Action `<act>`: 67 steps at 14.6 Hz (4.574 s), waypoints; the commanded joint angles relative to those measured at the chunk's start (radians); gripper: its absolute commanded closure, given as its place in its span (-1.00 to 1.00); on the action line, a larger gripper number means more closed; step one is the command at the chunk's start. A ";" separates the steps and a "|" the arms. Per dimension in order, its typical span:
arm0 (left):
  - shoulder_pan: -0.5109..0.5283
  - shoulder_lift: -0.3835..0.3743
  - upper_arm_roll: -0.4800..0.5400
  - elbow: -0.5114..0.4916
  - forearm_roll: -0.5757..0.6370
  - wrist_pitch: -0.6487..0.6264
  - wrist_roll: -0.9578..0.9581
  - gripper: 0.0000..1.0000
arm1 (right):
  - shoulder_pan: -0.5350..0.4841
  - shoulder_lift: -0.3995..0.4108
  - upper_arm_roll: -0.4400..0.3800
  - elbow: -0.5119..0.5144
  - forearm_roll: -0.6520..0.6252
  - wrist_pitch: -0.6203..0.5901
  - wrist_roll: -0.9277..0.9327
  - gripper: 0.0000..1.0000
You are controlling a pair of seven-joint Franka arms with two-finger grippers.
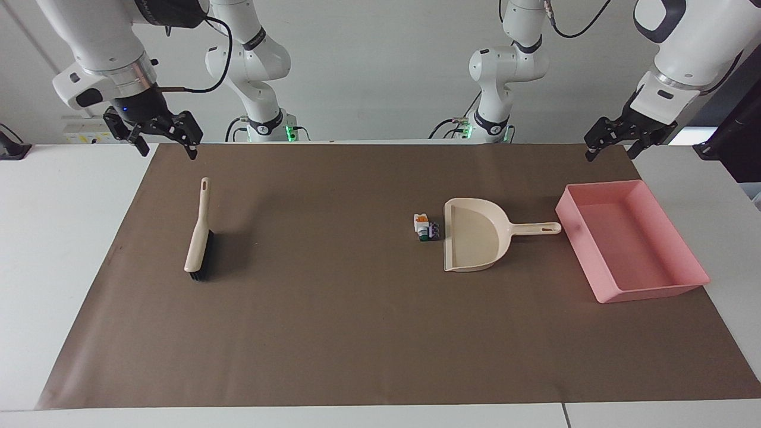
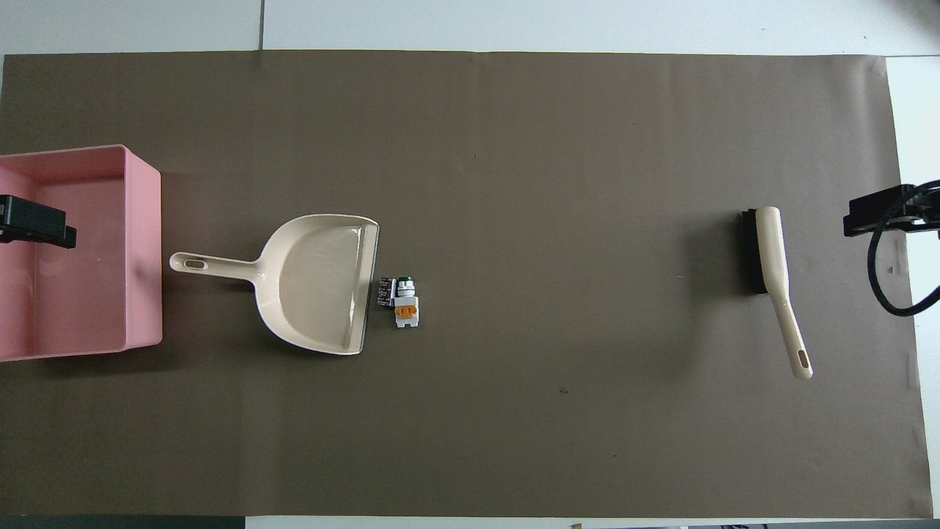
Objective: Clean e-waste and dump in bin
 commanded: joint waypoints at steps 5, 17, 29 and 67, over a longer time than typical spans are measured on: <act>-0.008 -0.009 0.002 -0.009 0.010 0.008 0.001 -0.97 | -0.005 -0.014 -0.001 -0.012 0.002 -0.004 -0.023 -1.00; -0.010 -0.007 -0.006 -0.012 0.007 0.075 0.856 -0.96 | -0.066 -0.089 -0.003 -0.222 0.002 0.121 -0.043 -1.00; -0.171 0.046 -0.007 -0.225 0.219 0.291 1.342 -0.87 | -0.180 -0.089 -0.003 -0.773 0.007 0.622 -0.261 -0.99; -0.343 0.085 -0.006 -0.492 0.484 0.396 0.966 1.00 | 0.162 -0.049 0.020 -0.604 0.052 0.458 0.227 1.00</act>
